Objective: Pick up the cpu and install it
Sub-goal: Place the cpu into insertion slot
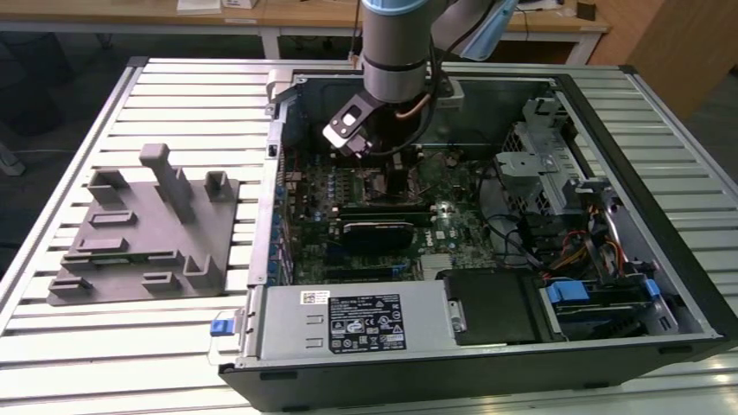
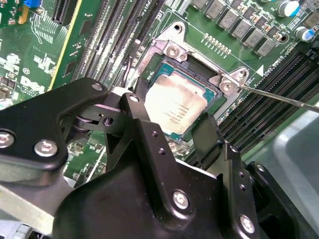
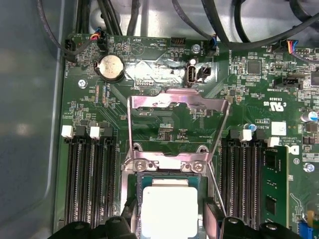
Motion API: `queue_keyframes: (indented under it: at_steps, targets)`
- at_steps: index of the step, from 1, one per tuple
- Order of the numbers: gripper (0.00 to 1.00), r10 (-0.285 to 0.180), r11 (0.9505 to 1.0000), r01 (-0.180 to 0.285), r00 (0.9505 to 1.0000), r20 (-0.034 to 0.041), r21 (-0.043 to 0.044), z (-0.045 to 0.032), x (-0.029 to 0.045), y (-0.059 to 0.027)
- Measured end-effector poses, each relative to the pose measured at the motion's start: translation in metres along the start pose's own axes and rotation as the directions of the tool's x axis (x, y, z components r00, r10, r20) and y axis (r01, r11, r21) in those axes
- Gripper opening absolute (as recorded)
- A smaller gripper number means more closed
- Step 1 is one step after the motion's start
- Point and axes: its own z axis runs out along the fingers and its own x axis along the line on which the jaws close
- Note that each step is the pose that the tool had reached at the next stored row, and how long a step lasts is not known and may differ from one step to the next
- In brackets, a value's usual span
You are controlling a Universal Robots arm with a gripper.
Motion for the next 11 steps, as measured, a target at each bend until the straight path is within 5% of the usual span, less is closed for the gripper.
queue_keyframes:
  at_steps: [11]
  targets:
    - [0.62, 0.0, 1.0, 0.0, 1.0, -0.0001, -0.0002, -0.0154, -0.0006, 0.0009]
